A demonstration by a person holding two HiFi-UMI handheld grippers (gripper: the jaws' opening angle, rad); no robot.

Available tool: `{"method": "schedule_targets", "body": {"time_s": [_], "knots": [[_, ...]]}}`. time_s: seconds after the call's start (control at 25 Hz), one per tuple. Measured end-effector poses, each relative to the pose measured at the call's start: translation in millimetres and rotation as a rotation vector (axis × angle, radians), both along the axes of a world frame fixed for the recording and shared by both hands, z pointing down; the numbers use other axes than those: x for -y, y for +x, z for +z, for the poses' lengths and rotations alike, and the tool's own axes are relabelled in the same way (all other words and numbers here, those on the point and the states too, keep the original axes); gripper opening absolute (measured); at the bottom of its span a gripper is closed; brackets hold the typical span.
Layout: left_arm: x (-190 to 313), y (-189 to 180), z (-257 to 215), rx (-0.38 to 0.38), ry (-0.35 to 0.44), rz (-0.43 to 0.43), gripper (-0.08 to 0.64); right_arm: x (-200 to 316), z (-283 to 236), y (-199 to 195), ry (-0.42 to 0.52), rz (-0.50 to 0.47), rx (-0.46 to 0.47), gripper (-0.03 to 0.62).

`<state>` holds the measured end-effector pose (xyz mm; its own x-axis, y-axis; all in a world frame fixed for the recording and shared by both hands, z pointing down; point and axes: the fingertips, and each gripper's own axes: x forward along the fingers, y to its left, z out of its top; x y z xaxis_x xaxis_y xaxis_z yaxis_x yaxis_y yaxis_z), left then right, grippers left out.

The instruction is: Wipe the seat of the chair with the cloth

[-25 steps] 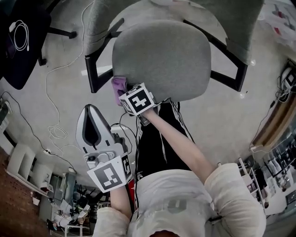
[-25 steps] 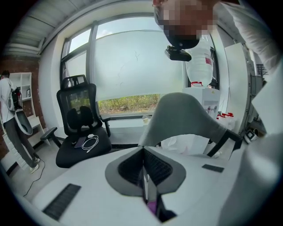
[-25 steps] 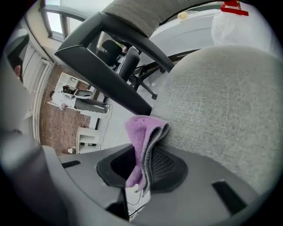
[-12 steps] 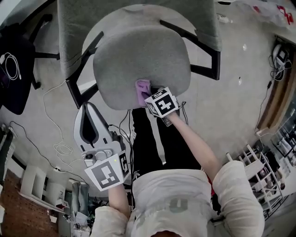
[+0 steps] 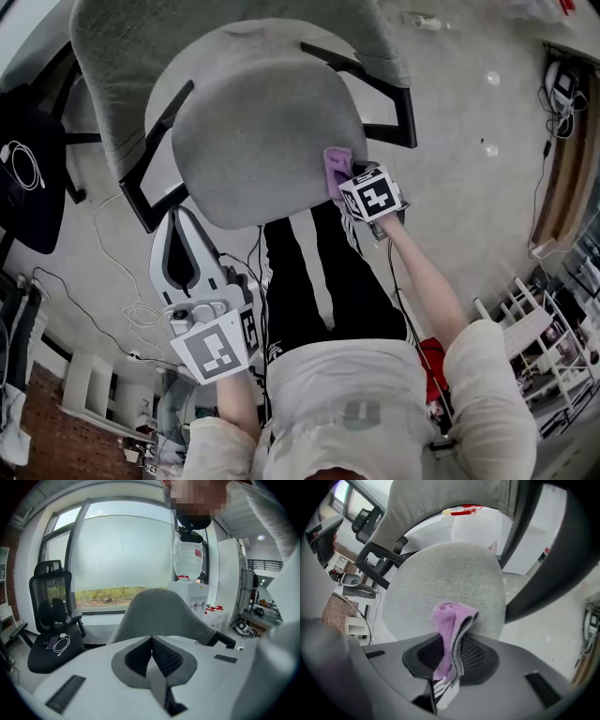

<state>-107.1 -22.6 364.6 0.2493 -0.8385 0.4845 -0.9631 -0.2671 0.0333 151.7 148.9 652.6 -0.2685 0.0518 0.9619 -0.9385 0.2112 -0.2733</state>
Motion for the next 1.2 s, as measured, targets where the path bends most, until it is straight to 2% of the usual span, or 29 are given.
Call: {"method": "schedule_targets", "body": {"time_s": [0.48, 0.8, 0.88, 1.0, 1.08, 1.2], "knots": [[-1, 13, -13, 0.009, 0.021, 0.011, 0.012, -8, 1, 69, -0.033, 0.050, -0.109, 0.087], [-3, 21, -32, 0.004, 0.052, 0.004, 0.012, -6, -10, 89, -0.028, 0.034, -0.178, 0.087], [1, 21, -48, -0.001, 0.084, 0.005, 0.012, 8, -30, 73, 0.019, 0.018, -0.150, 0.087], [8, 19, -86, -0.017, 0.156, 0.001, 0.012, 51, -75, 44, 0.152, 0.018, -0.104, 0.087], [14, 22, -120, -0.034, 0.211, 0.001, 0.012, 91, -121, 25, 0.281, 0.046, -0.066, 0.087], [25, 31, -174, -0.056, 0.309, 0.013, 0.012, 165, -215, 1, 0.548, 0.063, -0.005, 0.087]]}}
